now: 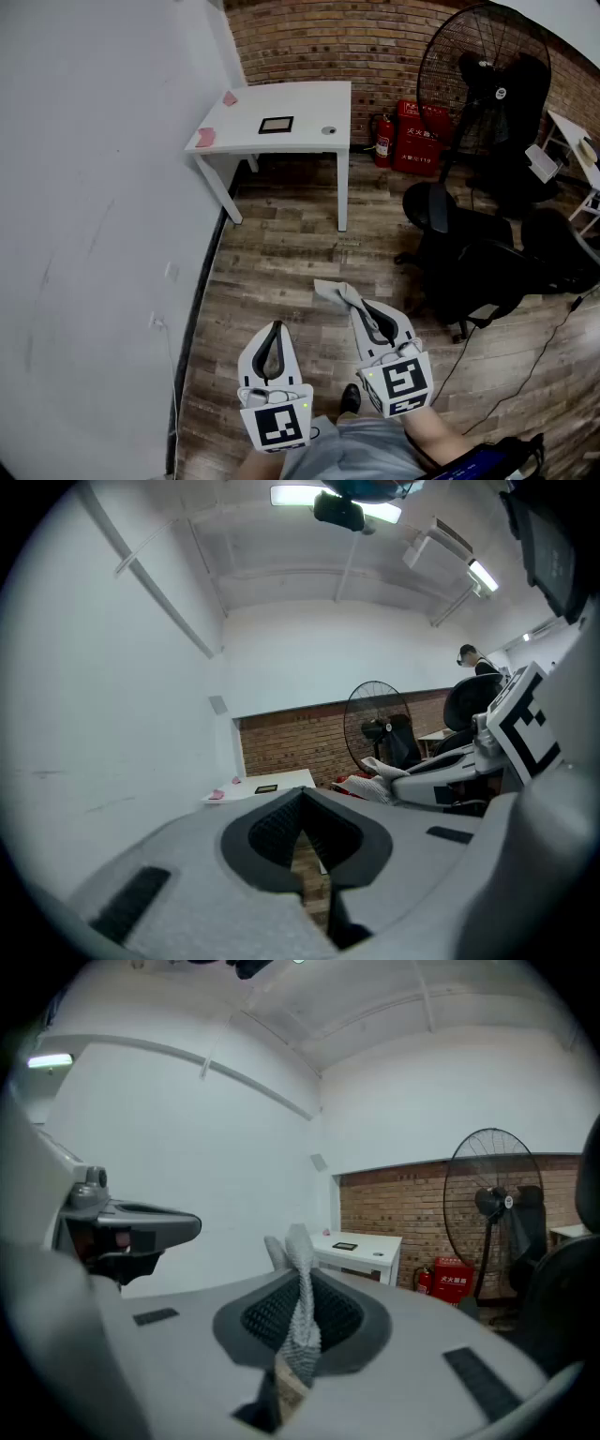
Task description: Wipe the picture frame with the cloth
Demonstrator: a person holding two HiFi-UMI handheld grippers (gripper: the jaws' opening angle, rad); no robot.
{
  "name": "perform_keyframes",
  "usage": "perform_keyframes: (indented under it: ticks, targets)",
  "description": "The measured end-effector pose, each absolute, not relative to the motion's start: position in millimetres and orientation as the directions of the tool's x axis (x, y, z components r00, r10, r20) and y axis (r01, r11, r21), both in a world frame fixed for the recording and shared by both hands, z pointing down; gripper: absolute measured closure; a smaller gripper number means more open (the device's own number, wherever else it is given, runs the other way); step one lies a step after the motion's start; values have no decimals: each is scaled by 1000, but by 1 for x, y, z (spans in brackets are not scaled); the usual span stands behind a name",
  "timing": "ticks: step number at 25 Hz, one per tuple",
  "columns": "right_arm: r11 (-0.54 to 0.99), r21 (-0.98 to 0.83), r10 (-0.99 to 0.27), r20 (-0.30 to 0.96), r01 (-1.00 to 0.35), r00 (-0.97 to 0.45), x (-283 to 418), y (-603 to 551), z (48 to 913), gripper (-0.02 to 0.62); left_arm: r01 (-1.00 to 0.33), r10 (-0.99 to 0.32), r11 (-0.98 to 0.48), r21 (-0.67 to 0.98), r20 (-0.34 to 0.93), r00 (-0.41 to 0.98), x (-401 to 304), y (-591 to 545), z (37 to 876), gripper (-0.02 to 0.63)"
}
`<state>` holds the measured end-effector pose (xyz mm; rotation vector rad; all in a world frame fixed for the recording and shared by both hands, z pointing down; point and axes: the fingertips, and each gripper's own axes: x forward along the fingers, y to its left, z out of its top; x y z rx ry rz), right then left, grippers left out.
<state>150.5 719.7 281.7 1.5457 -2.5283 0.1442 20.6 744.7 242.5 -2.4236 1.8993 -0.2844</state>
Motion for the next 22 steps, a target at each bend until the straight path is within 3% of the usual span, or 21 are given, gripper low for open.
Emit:
perform_keyframes:
  ticks: [22]
  targets:
    - [465,-43,-861,208,-884,-464,158,690,296,563,-962,-966,-231,-143,149,209,24,716,258,597]
